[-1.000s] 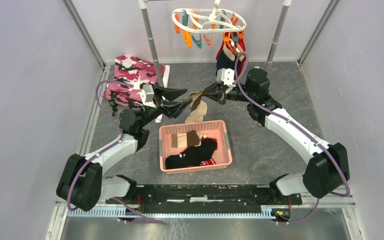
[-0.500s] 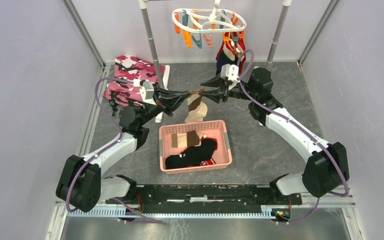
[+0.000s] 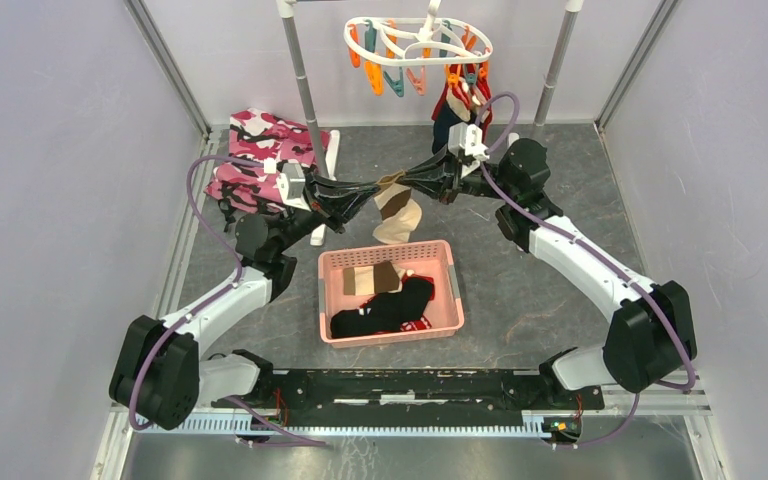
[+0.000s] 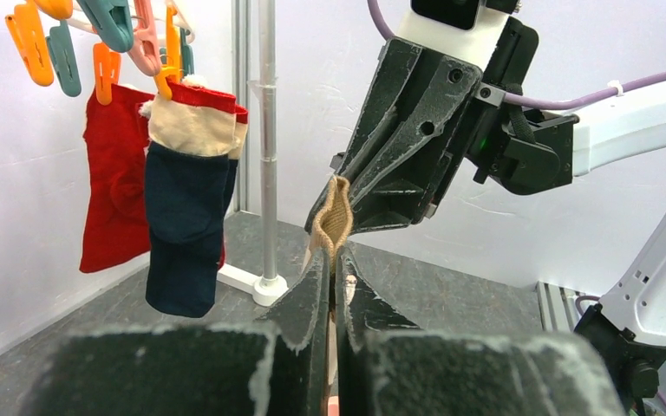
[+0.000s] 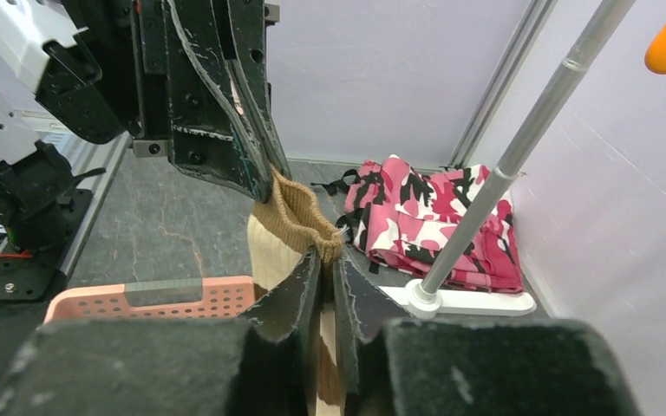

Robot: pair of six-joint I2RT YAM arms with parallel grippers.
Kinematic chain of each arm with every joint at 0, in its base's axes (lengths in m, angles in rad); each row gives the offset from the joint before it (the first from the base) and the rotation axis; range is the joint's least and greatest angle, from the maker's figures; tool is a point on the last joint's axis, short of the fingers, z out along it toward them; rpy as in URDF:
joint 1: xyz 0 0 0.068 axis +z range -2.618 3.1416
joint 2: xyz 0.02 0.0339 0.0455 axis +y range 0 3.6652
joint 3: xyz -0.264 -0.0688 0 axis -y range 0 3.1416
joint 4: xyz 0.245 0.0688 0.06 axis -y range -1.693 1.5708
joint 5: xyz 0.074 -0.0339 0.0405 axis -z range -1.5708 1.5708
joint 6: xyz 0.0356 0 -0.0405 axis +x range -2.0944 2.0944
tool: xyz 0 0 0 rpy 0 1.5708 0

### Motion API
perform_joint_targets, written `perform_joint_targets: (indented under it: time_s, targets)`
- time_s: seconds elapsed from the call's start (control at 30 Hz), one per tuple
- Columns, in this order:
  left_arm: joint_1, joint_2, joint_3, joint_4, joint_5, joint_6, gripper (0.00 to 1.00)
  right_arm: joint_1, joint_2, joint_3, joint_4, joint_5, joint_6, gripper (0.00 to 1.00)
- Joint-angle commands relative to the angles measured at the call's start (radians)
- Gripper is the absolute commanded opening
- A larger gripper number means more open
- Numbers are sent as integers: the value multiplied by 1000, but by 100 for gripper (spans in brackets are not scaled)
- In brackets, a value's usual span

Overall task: Clip the socks to the hanger
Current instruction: Pick up the sock from the bin.

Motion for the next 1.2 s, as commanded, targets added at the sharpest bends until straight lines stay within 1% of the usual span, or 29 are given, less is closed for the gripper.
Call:
perform_joint_targets:
  time_s: [0.0,0.07,0.13,0.17,0.27,0.33,0.37,0.43,0.63,0.73,0.8,0.9,0.97,1.0,1.1,1.17]
  targets:
    - [-2,-21,11,15,-9,-25,2,-1,-1,-2,77,-22,58,9]
    - [-3,-22,12,14,-11,-24,2,0,-5,-7,91,-17,67,0]
    - [-2,-24,11,11,-12,-25,2,-1,-14,-14,77,27,63,0]
    - [-2,-25,11,9,-12,-26,2,-1,-24,-17,55,77,48,0]
    - [-2,-29,12,5,3,-31,2,-1,-66,-45,6,283,30,0]
    - [-3,-23,15,4,21,-41,3,-1,-90,-77,26,379,49,0]
    - [-5,-16,22,3,33,-51,3,-1,-99,-92,43,396,63,0]
    - [-9,6,37,6,55,-77,11,2,-111,-114,73,401,72,0]
    - [-14,63,68,71,103,-161,34,0,-119,-127,76,369,54,0]
    - [-15,49,65,67,94,-158,42,0,-134,-137,60,373,18,0]
    - [-13,23,63,23,70,-123,47,0,-145,-138,33,396,0,0]
    - [-13,-22,74,-92,12,-59,57,-1,-161,-150,25,433,-45,0]
    - [-12,-43,84,-150,-35,-40,65,-2,-169,-157,28,455,-50,0]
    - [-13,-50,89,-175,-56,-44,71,-2,-174,-161,30,468,-50,0]
    - [-12,-55,119,-221,-105,-88,80,-11,-177,-165,34,494,-48,0]
    - [-13,-44,154,-265,-130,-140,85,-20,-178,-166,40,505,-39,0]
